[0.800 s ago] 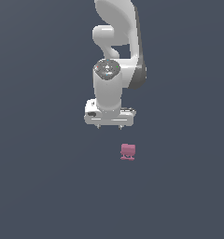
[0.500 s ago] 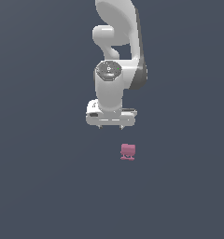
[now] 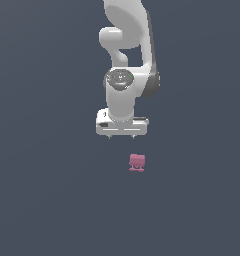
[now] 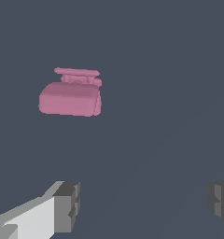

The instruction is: Pick up the object and move it to a goal position.

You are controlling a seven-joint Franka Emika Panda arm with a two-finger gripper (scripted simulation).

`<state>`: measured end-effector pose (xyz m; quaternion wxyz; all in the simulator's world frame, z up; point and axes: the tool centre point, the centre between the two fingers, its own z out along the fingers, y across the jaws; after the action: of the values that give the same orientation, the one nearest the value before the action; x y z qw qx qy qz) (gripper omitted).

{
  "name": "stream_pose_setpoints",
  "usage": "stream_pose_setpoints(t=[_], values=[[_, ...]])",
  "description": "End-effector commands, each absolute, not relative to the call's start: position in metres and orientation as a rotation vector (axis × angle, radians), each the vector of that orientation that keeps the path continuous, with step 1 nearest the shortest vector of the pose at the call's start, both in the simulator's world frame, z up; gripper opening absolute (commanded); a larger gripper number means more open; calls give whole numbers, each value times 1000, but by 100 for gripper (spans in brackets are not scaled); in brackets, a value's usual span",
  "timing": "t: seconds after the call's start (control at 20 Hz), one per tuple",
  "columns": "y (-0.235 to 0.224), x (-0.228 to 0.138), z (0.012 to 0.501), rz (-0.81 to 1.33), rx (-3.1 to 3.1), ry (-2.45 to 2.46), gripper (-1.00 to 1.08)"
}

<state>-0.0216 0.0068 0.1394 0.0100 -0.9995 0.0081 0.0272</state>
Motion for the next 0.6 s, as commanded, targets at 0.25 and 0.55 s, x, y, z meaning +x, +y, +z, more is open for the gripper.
stream_pose_setpoints(t=[0.25,0.55], values=[[10,-17,137,83,-3121,-97,100],[16,-10,133,79,-3112,-295,100]])
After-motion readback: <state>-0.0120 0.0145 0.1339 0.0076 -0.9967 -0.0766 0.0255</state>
